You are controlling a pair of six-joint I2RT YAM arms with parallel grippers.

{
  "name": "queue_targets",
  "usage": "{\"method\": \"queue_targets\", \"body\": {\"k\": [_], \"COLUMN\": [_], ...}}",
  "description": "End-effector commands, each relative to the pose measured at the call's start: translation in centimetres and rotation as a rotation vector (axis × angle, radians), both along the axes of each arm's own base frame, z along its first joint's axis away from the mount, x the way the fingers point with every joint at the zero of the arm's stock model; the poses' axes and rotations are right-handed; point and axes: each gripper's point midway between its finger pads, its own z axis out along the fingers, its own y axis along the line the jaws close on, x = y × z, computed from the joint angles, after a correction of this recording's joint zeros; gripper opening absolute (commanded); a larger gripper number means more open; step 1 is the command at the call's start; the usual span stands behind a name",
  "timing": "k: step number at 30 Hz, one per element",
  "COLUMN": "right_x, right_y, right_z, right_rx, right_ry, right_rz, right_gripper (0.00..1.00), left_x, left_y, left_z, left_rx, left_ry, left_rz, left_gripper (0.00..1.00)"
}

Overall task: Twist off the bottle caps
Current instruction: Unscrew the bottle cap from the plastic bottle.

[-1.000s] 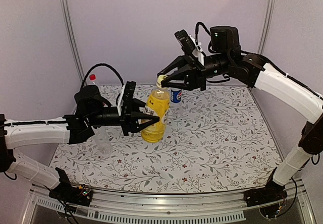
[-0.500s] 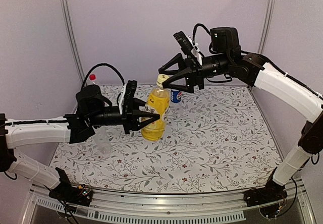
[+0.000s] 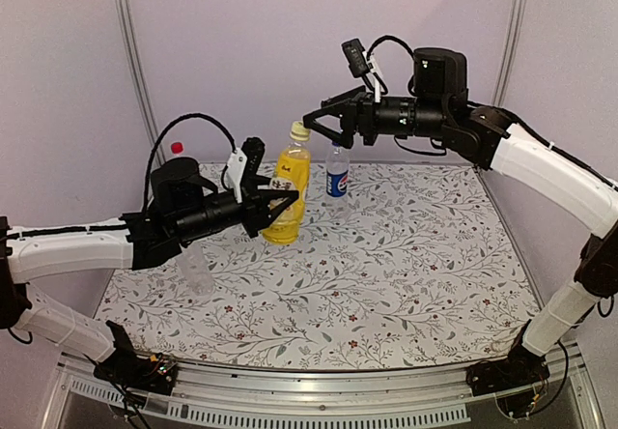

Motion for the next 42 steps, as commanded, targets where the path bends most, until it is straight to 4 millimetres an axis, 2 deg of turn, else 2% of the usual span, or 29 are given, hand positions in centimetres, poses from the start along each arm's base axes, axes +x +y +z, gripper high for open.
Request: {"method": "queue_targets", "body": {"k": [1, 9, 16, 20, 23, 35, 42], "right_x": [2.2, 2.6, 2.6, 2.5, 2.4, 2.0, 0.6], "right_y": [-0.8, 2.3, 3.5, 4.2, 4.4, 4.3, 4.0], "right_z": [2.3, 0.4, -0.8, -1.8, -2.0, -2.0, -1.3], "right_rx": [0.102, 0.061, 0.042, 0.025, 0.023, 0.017, 0.019], "right_ry": [0.082, 0.142, 0.170, 0.192, 0.197, 0.186, 0.108], "right_rz": [-0.182, -0.163, -0.157, -0.136, -0.127, -0.108, -0.033], "right_gripper": [0.86, 0.80, 0.68, 0.56, 0.47, 0.22, 0.05], "left_x": [1.4, 1.7, 2.0, 2.1, 2.2, 2.4, 1.5], "left_y": [0.4, 0.3, 0.5, 0.6, 0.8, 1.0, 0.7], "left_z": [-0.2, -0.5, -0.7, -0.5, -0.6, -0.6, 0.0], "left_rx": [0.040, 0.071, 0.092, 0.092, 0.096, 0.102, 0.076], "left_ry": [-0.007, -0.016, -0.020, -0.025, -0.027, -0.029, -0.048], "left_rz": [0.112, 0.143, 0.185, 0.193, 0.206, 0.222, 0.170], "left_gripper": [0.29, 0.29, 0.28, 0.28, 0.28, 0.27, 0.28]}}
